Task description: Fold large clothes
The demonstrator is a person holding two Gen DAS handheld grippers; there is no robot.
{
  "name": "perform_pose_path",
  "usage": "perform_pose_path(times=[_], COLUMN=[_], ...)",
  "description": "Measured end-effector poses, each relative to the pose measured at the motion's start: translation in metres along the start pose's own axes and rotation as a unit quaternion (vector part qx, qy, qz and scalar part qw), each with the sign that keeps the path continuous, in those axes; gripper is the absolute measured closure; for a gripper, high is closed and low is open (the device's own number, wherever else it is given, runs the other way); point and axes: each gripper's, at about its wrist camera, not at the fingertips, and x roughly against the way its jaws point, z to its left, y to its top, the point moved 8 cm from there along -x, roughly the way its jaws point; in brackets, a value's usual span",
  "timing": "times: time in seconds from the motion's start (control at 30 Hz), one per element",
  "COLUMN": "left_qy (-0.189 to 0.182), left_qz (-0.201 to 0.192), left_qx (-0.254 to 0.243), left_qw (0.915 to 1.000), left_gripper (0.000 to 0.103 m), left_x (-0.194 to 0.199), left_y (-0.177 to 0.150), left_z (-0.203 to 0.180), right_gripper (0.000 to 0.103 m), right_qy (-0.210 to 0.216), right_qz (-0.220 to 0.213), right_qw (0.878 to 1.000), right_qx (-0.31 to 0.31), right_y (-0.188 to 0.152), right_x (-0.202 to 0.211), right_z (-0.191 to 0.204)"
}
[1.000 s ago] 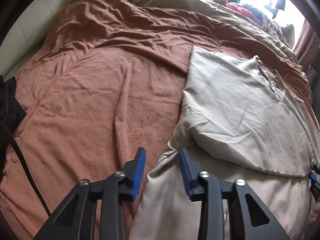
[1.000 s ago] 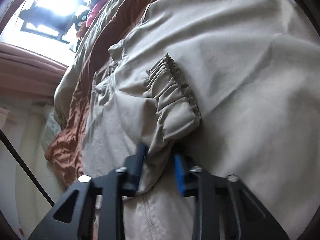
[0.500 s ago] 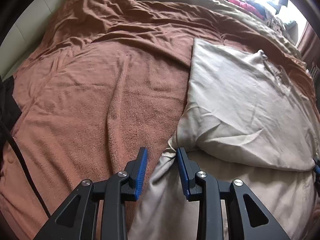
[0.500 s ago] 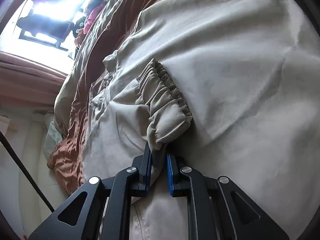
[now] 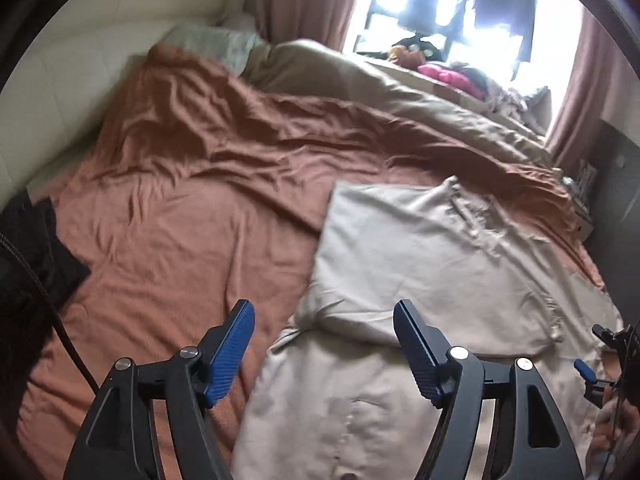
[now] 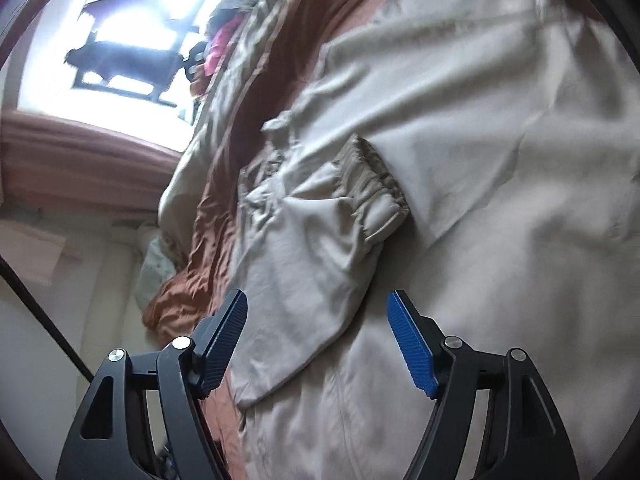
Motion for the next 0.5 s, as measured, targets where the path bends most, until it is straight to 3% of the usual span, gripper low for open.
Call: perform_pose_path(times=[0.17, 0.5], left_qy=[-0.019, -0.064], left_qz=[0.005, 0.01], left_qx=[-0.032, -0.09], left_qw=[0.9993, 0.9938], left_gripper=[0.029, 0.029], left_x=[0.012, 0.015], left_y=[0.003, -0.004], left_z=[-0.041, -0.126], right_gripper=[0.032, 0.032], right_qy=[-0.046, -0.109], right_qz=[-0.079, -0.158], right_qw=[0.995, 0.981], right_qx=[0.043, 0.028], right_y=[0.023, 0.098], right_x=[0.079, 0.186], right_z=[-0.014, -0.091])
